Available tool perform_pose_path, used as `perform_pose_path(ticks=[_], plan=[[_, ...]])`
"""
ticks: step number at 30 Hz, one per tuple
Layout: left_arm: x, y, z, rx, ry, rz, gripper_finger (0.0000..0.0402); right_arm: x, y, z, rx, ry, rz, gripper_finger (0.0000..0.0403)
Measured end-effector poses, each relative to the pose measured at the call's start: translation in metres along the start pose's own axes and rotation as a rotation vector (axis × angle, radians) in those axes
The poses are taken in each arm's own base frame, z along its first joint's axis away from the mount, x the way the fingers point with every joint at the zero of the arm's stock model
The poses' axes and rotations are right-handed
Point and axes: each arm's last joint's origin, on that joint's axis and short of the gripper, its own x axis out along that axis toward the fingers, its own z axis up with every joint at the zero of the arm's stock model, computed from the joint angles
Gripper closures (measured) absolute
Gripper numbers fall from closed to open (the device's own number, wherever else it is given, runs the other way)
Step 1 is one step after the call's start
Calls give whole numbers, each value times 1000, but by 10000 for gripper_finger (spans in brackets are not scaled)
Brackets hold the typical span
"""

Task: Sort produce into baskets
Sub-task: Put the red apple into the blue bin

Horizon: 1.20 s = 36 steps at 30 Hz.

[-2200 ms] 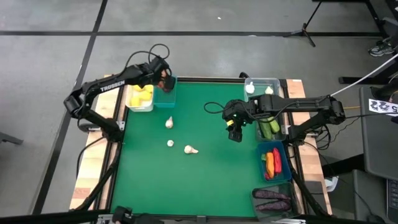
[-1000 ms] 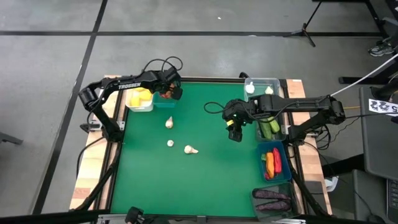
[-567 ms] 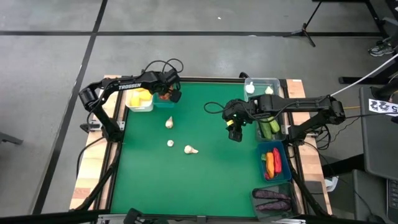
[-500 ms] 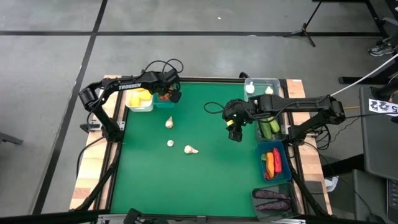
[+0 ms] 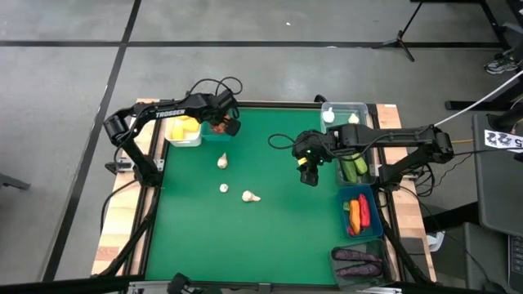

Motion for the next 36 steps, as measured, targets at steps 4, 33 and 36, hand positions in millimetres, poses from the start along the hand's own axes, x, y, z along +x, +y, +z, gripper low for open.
perform_pose_path(ticks=[4, 33, 36], plan=[[0, 0, -2, 23, 16, 4, 51, 0, 0, 0, 0, 0, 0, 175], [-4, -13, -4, 109, 4, -84, 51, 0, 0, 0, -18, 1, 0, 175], [-4, -14, -5, 109, 15, -82, 51, 0, 0, 0, -18, 1, 0, 175]])
